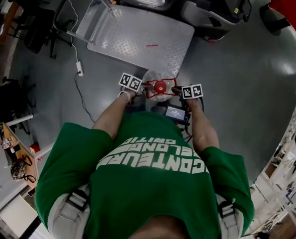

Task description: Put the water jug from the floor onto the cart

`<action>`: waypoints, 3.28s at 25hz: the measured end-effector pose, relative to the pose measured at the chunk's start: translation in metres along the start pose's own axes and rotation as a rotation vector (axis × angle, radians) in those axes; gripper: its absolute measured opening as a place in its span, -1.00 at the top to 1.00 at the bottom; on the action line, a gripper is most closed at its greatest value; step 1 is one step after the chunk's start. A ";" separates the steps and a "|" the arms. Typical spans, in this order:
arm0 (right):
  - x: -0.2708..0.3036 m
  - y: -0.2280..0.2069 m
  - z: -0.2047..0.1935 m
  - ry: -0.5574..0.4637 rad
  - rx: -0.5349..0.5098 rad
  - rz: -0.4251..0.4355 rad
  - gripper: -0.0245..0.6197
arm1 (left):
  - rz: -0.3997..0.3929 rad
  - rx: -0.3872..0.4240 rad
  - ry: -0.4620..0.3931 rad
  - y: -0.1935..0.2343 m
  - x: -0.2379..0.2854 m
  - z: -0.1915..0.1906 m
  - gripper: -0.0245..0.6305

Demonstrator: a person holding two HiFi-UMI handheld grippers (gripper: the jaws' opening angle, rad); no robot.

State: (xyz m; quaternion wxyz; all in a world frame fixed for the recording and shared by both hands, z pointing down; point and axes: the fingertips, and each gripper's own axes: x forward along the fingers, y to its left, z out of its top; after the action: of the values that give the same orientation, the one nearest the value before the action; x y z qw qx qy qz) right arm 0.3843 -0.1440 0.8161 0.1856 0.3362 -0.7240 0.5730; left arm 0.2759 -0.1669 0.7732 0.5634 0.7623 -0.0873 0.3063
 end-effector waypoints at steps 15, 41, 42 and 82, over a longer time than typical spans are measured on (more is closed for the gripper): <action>-0.008 -0.004 0.114 -0.120 0.014 -0.053 0.70 | -0.187 0.053 0.010 0.015 -0.018 0.125 0.68; 0.047 -0.012 0.322 -0.233 -0.146 -0.067 0.69 | -0.197 0.081 -0.204 0.075 -0.074 0.314 0.68; 0.052 -0.014 0.326 -0.230 -0.148 -0.060 0.69 | -0.188 0.070 -0.207 0.082 -0.073 0.316 0.68; 0.023 -0.084 0.396 -0.311 -0.142 -0.374 0.43 | -0.004 -0.188 -0.544 0.194 -0.156 0.359 0.36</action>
State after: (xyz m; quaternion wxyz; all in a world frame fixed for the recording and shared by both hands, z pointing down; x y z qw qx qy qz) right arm 0.4729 -0.5382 0.7816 0.1980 0.5347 -0.7074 0.4176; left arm 0.1914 -0.5952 0.7777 0.5881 0.7610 -0.2619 0.0799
